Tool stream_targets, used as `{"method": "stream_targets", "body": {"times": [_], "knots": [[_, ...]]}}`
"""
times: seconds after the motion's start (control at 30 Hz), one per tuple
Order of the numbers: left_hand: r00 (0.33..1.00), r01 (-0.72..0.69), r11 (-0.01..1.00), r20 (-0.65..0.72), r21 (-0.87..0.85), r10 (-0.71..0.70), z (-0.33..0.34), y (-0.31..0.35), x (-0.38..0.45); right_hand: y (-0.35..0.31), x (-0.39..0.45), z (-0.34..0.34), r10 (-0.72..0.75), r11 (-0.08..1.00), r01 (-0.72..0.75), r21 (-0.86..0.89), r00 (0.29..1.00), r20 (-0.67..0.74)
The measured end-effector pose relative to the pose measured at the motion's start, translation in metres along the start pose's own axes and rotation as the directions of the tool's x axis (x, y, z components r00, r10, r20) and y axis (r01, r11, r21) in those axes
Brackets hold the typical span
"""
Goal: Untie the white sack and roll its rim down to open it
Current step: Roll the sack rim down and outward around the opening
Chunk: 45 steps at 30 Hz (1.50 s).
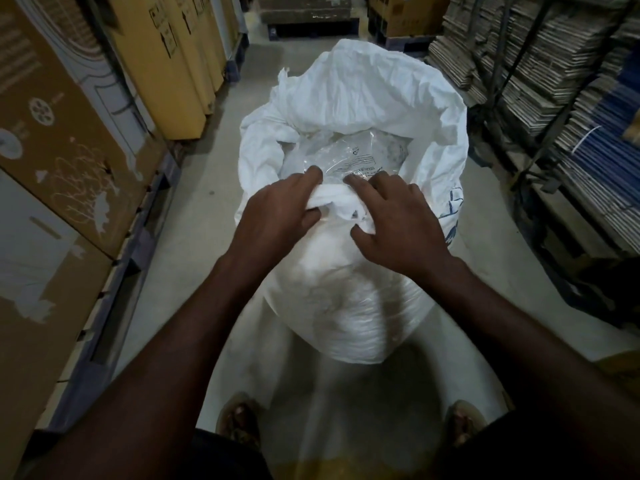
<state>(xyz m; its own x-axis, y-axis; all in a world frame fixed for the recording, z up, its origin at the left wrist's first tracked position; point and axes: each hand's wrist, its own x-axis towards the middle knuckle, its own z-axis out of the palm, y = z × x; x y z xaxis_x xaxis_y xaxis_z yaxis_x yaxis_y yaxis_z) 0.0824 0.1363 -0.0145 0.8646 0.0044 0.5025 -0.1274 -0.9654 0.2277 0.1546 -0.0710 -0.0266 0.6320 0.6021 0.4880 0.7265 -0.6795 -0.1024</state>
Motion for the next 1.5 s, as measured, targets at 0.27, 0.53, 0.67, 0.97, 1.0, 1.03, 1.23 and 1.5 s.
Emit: {"method": "stream_targets", "body": {"times": [0.27, 0.53, 0.67, 0.97, 1.0, 1.03, 1.23, 1.5], "knots": [[0.978, -0.154, 0.985, -0.152, -0.072, 0.141, 0.005, 0.015, 0.002, -0.018, 0.007, -0.013, -0.060, 0.991, 0.064, 0.118, 0.997, -0.040], [0.935, 0.045, 0.997, 0.353, -0.060, -0.021, 0.014, -0.008, 0.000, 0.002, 0.004, -0.004, 0.068, 0.997, -0.068, 0.028, 0.998, -0.017], [0.864, 0.126, 0.988, 0.499, -0.085, -0.068, 0.017, -0.017, 0.000, 0.004, 0.002, 0.001, 0.064, 0.993, -0.069, 0.099, 0.997, 0.053], [1.000, 0.017, 0.997, -0.028, 0.070, -0.015, 0.011, -0.020, 0.005, -0.006, 0.007, -0.003, -0.099, 0.964, 0.082, 0.254, 0.994, 0.054], [0.999, -0.025, 0.999, 0.029, 0.028, 0.024, 0.010, -0.024, 0.004, -0.002, 0.008, -0.001, -0.115, 0.971, 0.108, 0.212, 0.993, 0.023], [0.992, -0.051, 0.998, 0.118, -0.028, 0.054, 0.009, -0.027, 0.002, 0.004, 0.008, 0.000, -0.124, 0.980, 0.124, 0.157, 0.992, -0.007], [0.923, 0.022, 0.998, 0.385, -0.055, 0.001, 0.009, -0.029, -0.008, 0.022, -0.003, 0.009, -0.175, 0.983, 0.161, -0.086, 0.965, -0.196], [0.998, -0.036, 0.995, 0.059, 0.096, 0.031, 0.019, -0.033, 0.002, -0.003, -0.009, 0.013, -0.285, 0.958, 0.261, -0.117, 0.905, -0.316]]}}
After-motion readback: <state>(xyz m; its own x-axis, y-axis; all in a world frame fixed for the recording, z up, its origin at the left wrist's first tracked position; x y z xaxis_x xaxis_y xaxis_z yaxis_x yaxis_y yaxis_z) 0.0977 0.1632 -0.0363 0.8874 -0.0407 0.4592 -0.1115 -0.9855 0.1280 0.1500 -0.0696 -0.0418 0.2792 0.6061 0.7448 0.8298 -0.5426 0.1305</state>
